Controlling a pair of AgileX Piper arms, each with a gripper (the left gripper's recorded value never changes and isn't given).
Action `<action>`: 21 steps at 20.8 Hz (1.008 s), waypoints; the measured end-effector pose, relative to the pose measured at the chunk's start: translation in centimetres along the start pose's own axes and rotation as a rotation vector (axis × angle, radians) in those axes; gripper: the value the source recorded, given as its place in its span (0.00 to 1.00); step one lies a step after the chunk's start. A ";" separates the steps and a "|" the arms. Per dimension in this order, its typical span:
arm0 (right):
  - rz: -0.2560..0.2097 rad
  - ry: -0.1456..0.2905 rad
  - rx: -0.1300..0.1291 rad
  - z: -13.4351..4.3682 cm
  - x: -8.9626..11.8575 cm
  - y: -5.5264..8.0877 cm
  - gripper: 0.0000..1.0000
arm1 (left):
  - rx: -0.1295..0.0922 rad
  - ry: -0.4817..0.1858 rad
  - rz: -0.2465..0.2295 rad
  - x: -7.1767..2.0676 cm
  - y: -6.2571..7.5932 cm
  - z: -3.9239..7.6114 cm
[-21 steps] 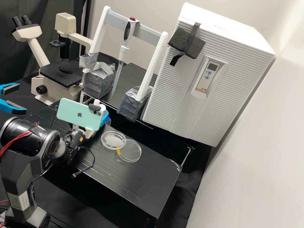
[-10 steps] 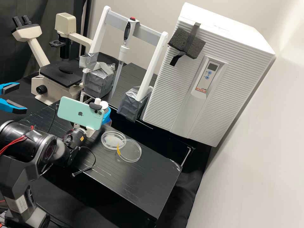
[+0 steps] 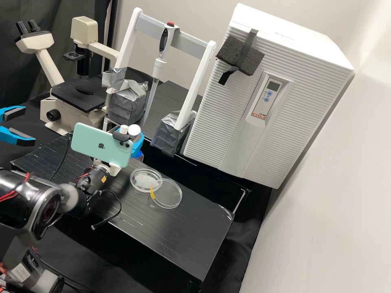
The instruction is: Open the bottle
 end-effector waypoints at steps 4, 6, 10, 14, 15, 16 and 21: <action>0.006 0.023 -0.008 -0.3 -2.5 0.2 0.00 | 0.000 0.000 0.000 0.01 0.0 0.0; -0.014 0.044 -0.020 -0.4 -3.6 0.0 0.00 | 0.000 -0.005 -0.002 0.17 -0.1 0.1; -0.078 0.085 -0.025 -0.9 -5.6 -1.0 0.00 | 0.003 -0.013 -0.002 0.57 -0.1 0.2; -0.162 0.090 -0.044 -0.9 -6.5 -2.4 0.00 | 0.009 -0.012 -0.002 0.60 -0.1 0.1; -0.171 0.082 -0.047 -0.8 -6.7 -2.6 0.00 | 0.009 -0.010 -0.002 0.58 -0.1 0.1; -0.179 0.071 -0.050 -0.6 -6.8 -2.7 0.00 | 0.009 -0.007 -0.001 0.56 0.0 0.0; -0.186 0.029 -0.059 0.1 -7.1 -2.7 0.00 | 0.009 0.011 0.005 0.41 0.1 -0.3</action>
